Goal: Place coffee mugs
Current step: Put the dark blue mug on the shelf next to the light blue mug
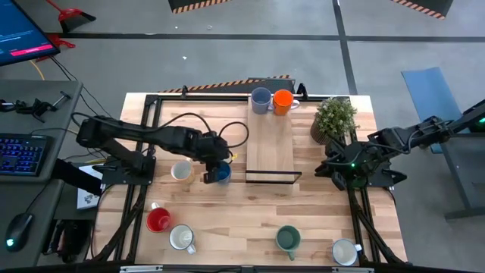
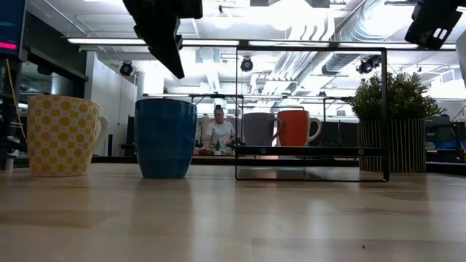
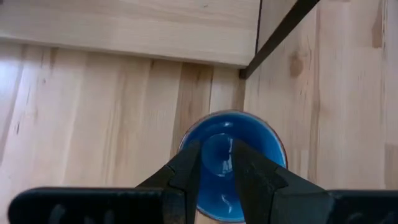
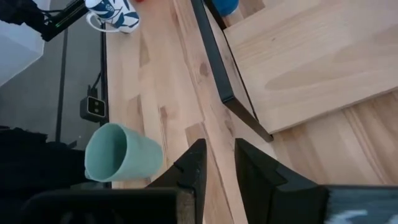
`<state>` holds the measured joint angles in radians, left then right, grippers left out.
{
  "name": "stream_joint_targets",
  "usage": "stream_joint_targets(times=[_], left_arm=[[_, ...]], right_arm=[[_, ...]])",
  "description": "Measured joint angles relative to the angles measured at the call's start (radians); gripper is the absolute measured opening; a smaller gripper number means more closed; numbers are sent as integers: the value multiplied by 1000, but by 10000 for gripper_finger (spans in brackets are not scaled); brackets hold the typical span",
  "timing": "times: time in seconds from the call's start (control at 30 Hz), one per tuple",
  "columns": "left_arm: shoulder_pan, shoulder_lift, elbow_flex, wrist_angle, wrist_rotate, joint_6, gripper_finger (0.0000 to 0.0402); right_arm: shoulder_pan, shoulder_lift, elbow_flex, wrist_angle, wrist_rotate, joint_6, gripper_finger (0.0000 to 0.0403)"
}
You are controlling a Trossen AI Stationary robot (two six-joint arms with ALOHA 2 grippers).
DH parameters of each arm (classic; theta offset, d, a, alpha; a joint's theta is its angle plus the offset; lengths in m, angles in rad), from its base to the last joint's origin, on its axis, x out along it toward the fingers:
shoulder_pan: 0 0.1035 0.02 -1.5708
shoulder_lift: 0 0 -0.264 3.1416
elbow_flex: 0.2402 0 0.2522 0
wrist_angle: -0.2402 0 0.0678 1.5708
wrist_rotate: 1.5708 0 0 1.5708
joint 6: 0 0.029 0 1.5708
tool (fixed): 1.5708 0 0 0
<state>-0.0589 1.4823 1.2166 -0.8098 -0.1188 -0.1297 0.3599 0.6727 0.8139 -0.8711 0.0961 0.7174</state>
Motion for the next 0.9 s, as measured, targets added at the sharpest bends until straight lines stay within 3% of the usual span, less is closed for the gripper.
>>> stream_joint_targets(times=[0.43,0.9], left_arm=[[23,99,0,-35,-47,-10,81],[100,96,0,-80,48,-44,81]], right_arm=[[0,0,0,-24,-1,-3,65],[0,1,0,-25,-10,-3,65]])
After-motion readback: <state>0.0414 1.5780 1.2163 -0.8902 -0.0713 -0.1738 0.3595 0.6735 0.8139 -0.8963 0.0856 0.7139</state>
